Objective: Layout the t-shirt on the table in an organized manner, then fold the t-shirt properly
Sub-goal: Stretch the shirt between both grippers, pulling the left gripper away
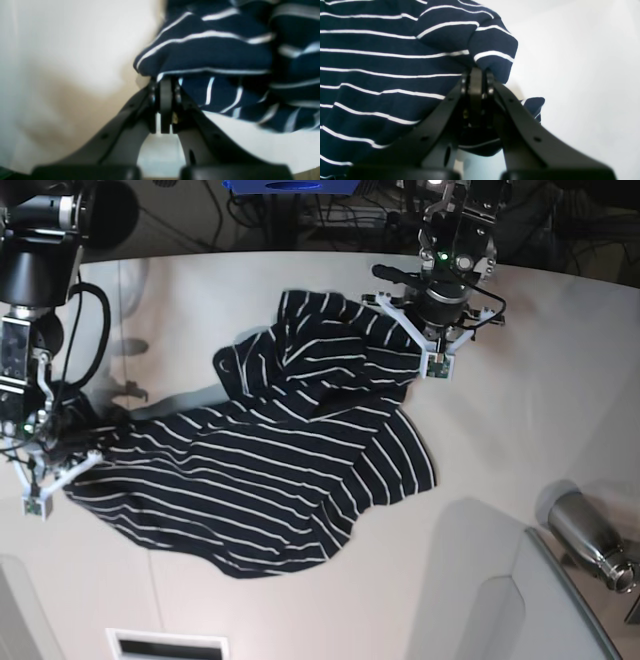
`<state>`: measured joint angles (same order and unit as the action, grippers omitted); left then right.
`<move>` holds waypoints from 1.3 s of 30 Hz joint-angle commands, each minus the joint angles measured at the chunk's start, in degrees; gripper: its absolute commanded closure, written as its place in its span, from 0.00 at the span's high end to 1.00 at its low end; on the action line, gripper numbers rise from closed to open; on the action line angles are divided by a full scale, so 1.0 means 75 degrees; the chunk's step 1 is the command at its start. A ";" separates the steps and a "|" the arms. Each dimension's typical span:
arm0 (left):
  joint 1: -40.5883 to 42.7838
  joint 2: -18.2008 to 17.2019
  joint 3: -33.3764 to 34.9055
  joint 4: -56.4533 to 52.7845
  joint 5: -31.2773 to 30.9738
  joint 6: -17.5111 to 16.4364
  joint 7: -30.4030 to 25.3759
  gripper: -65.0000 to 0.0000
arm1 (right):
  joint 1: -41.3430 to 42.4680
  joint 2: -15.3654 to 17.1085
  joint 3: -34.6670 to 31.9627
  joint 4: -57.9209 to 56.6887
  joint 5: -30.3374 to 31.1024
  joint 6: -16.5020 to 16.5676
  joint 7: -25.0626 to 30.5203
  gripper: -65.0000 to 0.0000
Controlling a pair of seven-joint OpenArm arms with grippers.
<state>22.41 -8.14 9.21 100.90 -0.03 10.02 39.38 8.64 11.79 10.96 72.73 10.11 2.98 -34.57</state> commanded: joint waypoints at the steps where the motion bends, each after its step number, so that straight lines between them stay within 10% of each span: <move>1: 0.0030 -0.0139 0.0032 0.0325 0.0010 -0.0053 -0.0157 0.00 | 0.0178 0.0110 0.0021 0.0131 -0.0029 -0.0029 0.0172 0.01; 18: -0.0369 -0.1933 -0.1879 0.0618 0.0010 -0.0264 -0.0110 0.00 | 0.0061 0.0086 -0.0295 0.0378 -0.0017 0.0276 -0.0320 0.01; 22: -0.0885 -0.1851 -0.2535 0.0606 0.0081 -0.1119 -0.0098 0.00 | -0.0385 0.0063 -0.1092 0.1479 -0.0017 0.0147 -0.0554 0.01; 31: -0.1588 -0.1710 -0.2688 0.0138 0.0092 -0.1131 -0.0098 0.00 | -0.0361 0.0075 -0.1467 0.1632 -0.0017 -0.0497 -0.0578 0.01; 39: -0.1471 -0.1089 -0.3321 0.0935 0.0081 -0.1131 -0.0098 0.40 | -0.0350 0.0086 -0.1479 0.1608 -0.0017 -0.0497 -0.0578 0.01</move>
<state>11.77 -15.62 -15.35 106.48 -0.01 1.21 40.21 4.82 11.79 -0.38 83.79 10.33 -0.47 -40.16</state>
